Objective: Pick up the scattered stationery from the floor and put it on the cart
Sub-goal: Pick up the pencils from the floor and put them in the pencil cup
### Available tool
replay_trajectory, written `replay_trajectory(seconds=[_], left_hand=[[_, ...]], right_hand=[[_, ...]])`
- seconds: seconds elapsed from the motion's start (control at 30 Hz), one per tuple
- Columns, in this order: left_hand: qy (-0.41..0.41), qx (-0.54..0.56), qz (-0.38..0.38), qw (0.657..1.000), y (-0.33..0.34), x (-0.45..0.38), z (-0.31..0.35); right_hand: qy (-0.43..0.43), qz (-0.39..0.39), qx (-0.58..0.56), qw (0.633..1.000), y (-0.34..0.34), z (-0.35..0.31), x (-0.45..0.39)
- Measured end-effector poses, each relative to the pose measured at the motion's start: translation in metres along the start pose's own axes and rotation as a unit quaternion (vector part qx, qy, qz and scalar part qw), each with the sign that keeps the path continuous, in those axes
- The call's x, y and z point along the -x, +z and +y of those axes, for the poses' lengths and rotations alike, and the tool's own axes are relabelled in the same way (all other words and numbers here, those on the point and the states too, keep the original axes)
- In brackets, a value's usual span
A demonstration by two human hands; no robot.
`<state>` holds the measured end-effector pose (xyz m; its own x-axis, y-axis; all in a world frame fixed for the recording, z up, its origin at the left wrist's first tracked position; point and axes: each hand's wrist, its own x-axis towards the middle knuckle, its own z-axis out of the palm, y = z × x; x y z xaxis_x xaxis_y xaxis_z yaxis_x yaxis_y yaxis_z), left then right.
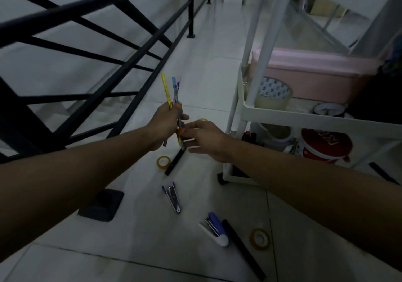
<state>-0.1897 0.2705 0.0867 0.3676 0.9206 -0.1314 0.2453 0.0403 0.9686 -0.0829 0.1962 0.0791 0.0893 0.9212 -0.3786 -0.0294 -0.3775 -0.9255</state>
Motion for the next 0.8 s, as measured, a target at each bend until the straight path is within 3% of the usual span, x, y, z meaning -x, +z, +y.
replay_trajectory(seconds=[0.13,0.27,0.37,0.57,0.67,0.8], left_hand=[[0.132,-0.067,-0.004,0.989,-0.008,0.029,0.011],[0.284,-0.059,0.008,0.957,-0.002,0.058,0.026],[0.334,-0.062,-0.013,0.94,0.006,0.075,0.04],[0.415,-0.078,-0.103,0.901,0.041,0.1,0.057],[0.412,-0.035,-0.154,0.897,0.07,0.106,0.067],[0.442,-0.037,-0.221,0.869,0.112,0.112,0.082]], right_hand=[[-0.032,0.049,0.026,0.998,0.01,-0.008,0.027],[-0.183,0.083,0.039,0.979,0.013,-0.016,0.063],[-0.299,0.107,0.052,0.947,0.002,-0.032,0.089],[-0.427,0.156,0.062,0.889,-0.033,-0.064,0.123],[-0.435,0.191,0.104,0.874,-0.056,-0.071,0.142],[-0.436,0.262,0.199,0.837,-0.095,-0.076,0.177]])
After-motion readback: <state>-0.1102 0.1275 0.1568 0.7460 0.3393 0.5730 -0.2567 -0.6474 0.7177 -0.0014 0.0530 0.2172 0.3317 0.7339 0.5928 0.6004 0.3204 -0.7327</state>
